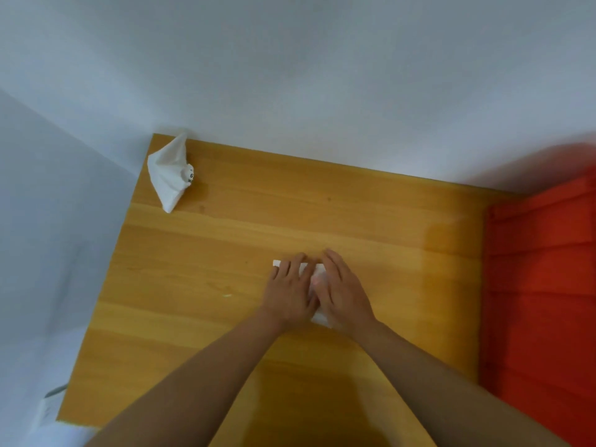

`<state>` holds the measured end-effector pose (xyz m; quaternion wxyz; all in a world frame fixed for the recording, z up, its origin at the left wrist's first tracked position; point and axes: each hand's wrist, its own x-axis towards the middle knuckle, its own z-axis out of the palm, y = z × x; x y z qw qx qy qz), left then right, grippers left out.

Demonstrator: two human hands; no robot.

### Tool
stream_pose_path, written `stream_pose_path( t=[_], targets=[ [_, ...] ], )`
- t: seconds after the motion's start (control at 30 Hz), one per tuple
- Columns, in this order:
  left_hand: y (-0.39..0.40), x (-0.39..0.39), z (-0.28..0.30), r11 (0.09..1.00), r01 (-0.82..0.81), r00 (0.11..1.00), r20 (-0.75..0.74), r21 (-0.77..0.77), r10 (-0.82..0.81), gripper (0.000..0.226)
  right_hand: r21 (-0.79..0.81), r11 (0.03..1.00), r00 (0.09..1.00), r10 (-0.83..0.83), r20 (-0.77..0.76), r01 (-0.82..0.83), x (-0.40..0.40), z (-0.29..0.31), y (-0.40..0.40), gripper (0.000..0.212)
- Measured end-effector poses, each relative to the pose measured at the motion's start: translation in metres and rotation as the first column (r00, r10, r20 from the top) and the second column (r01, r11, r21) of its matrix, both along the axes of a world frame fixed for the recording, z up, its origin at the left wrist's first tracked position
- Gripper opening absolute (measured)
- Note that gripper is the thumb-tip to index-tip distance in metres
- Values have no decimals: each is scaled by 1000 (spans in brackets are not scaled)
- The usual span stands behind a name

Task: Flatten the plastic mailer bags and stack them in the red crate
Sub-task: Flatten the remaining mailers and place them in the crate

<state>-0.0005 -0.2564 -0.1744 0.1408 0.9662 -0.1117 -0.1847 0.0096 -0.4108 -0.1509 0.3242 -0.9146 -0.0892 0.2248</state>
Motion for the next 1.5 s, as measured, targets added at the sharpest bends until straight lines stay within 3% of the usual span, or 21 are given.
stream_pose_path(
  t=[0.07, 0.17, 0.4, 0.67, 0.87, 1.0, 1.23, 1.5],
  targets=[
    [-2, -8, -9, 998, 21, 1000, 20, 65, -23, 64, -7, 998, 997, 63, -45, -63, -10, -12, 4, 92],
    [-2, -12, -19, 996, 85, 995, 59, -6, -85, 62, -93, 985, 990, 141, -16, -142, -21, -27, 11, 91],
    [1, -16, -31, 996, 82, 990, 117, -41, -77, 62, -190, 979, 976, 106, 192, -69, -28, -47, 17, 75],
    [-1, -16, -38, 996, 85, 990, 109, 18, -87, 66, -262, 962, 973, 133, 190, -81, -29, -54, 16, 70],
    [5, -14, -35, 993, 92, 991, 102, -70, -84, 65, -150, 986, 987, 94, 130, -74, -26, -50, 15, 70],
    [11, -12, -24, 980, -72, 988, 122, -186, 96, 58, -124, 992, 985, 44, 165, -23, -25, -50, 9, 60],
    [16, -26, -37, 999, -37, 992, 115, -34, 41, 60, -336, 923, 913, 289, 289, -186, -32, -64, 3, 55],
    [9, -30, -41, 997, -64, 992, 113, 43, 59, 60, -398, 902, 899, 305, 315, -167, -35, -68, 6, 57]
  ],
)
